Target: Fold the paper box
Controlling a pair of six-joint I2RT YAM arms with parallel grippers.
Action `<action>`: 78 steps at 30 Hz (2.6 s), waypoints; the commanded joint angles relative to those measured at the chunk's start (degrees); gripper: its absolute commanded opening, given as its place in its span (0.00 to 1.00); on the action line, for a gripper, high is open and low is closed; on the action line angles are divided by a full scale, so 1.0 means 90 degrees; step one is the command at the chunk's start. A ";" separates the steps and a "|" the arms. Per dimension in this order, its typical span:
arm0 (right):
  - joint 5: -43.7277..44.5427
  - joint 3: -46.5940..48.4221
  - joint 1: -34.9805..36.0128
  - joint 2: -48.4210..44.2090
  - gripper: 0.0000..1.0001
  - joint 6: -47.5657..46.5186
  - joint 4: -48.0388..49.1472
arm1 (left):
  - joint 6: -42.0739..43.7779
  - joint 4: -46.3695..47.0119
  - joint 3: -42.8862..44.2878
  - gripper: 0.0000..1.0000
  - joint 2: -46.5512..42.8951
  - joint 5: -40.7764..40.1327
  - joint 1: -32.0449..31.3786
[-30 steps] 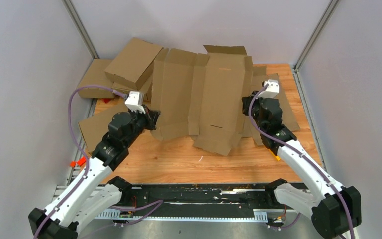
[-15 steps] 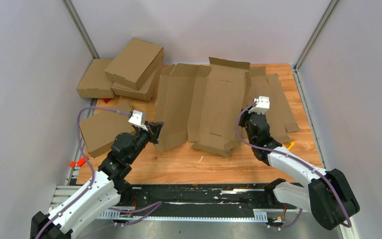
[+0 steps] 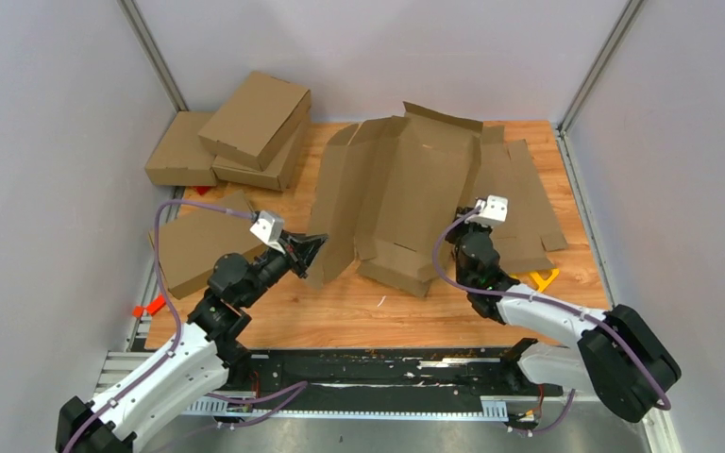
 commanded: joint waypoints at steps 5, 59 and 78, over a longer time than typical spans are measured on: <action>0.1594 0.0700 0.0229 0.0667 0.00 0.1336 -0.0813 | 0.0082 0.0610 -0.0206 0.00 -0.0078 0.0490 -0.0243; 0.1412 0.0335 0.0405 0.3375 0.00 -0.1569 0.4126 | 0.0540 0.0374 -0.1048 0.00 0.0250 -0.1764 -0.1011; 0.0943 0.0150 0.0803 0.3549 0.00 -0.3268 0.5973 | 0.0323 -0.1798 0.0151 0.61 -0.0293 -0.3069 -0.1006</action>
